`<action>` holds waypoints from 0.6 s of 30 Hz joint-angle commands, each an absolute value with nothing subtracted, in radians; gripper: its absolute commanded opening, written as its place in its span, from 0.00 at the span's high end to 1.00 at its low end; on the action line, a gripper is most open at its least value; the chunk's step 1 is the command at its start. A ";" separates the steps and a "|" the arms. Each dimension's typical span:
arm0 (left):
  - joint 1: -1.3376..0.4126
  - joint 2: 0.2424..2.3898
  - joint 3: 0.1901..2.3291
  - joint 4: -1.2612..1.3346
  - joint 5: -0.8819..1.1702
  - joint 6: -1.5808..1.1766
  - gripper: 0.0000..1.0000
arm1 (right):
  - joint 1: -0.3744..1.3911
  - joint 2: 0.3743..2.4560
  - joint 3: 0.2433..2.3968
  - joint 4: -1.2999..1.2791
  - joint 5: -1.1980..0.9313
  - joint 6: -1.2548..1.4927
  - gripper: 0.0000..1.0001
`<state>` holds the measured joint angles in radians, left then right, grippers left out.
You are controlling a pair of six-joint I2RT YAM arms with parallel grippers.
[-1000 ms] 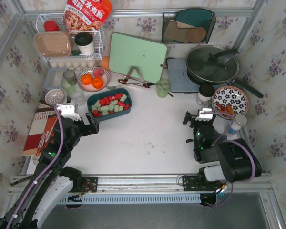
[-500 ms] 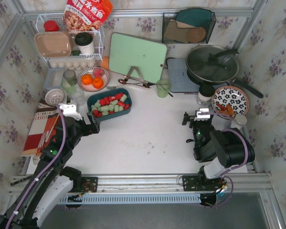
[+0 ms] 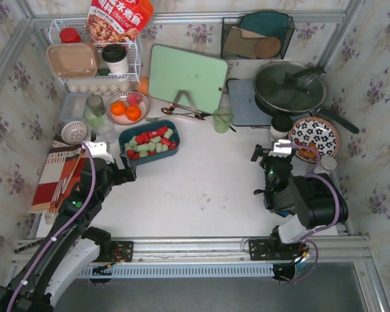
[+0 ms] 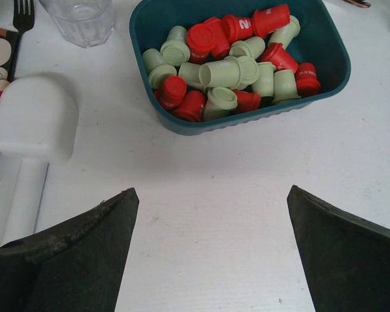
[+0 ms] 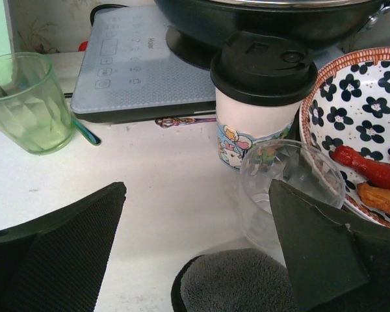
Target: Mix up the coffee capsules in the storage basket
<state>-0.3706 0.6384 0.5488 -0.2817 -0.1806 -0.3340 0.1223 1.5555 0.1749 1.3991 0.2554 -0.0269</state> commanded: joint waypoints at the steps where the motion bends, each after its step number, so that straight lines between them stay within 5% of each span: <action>1: -0.370 0.649 0.535 -0.228 -0.223 -0.317 0.01 | 0.121 1.551 0.178 1.400 0.270 -0.012 0.00; 18: -0.370 0.838 0.490 -0.108 -0.471 -0.270 0.01 | 0.121 1.551 0.178 1.398 0.271 -0.011 0.00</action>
